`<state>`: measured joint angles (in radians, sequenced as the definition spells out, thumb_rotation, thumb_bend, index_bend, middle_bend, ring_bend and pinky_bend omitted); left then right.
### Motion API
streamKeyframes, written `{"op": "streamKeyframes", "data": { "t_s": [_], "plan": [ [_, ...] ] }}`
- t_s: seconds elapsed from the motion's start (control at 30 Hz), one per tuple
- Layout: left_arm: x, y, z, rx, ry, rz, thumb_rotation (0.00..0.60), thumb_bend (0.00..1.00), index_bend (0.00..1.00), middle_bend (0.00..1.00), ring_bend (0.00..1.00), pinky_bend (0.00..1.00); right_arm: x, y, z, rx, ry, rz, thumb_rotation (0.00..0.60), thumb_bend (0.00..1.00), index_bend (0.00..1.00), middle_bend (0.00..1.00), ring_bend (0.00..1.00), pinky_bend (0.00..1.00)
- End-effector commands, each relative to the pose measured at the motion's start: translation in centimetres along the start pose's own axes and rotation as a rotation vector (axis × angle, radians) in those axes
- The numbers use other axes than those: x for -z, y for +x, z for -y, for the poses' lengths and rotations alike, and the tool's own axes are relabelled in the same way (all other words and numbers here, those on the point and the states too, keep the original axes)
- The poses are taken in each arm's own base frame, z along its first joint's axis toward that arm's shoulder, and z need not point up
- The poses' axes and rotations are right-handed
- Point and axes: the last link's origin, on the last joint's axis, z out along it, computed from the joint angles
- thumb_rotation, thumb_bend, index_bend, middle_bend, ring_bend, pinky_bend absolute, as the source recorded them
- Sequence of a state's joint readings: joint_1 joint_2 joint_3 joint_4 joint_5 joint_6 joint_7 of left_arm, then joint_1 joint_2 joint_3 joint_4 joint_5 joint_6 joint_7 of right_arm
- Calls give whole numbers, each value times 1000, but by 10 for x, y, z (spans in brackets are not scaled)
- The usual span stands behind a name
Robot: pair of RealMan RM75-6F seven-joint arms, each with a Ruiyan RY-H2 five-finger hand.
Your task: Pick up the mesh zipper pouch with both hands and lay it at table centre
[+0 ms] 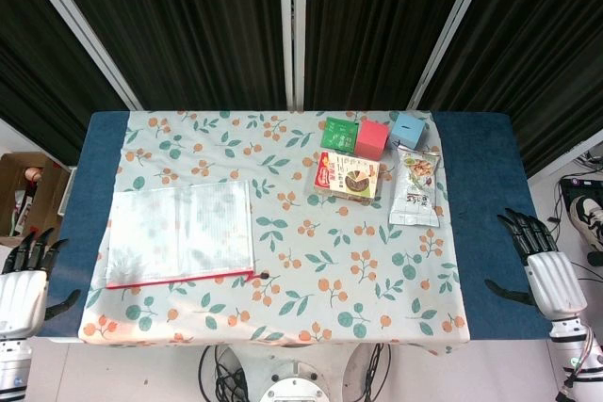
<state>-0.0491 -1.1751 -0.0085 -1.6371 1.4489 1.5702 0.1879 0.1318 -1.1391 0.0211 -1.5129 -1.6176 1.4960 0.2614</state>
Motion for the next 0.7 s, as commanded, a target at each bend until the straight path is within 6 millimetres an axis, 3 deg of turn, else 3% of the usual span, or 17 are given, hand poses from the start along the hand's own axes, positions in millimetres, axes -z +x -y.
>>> {"op": "streamKeyframes", "data": {
  "t_s": [0.03, 0.17, 0.27, 0.5, 0.7],
  "plan": [
    [-3, 1, 4, 5, 8, 11, 600, 135, 203, 87, 52, 162, -6, -4, 3, -17, -4, 12, 600, 28, 0, 26, 0, 33],
    [-4, 1, 2, 19, 1, 22, 600, 135, 203, 87, 52, 162, -11, -4, 5, -30, 5, 23, 600, 28, 0, 27, 0, 34],
    [-9, 1, -17, 45, -54, 36, 600, 135, 222, 89, 52, 162, -14, -2, 7, -18, 20, 26, 600, 28, 0, 27, 0, 33],
    [-32, -5, -117, 159, -403, 103, 600, 211, 378, 99, 53, 162, -21, 5, 13, 10, 70, 14, 600, 28, 0, 27, 0, 33],
    [-51, -37, -194, 123, -577, 212, 600, 235, 382, 99, 53, 162, -26, 8, 17, 23, 112, 13, 600, 28, 0, 26, 0, 33]
  ]
}}
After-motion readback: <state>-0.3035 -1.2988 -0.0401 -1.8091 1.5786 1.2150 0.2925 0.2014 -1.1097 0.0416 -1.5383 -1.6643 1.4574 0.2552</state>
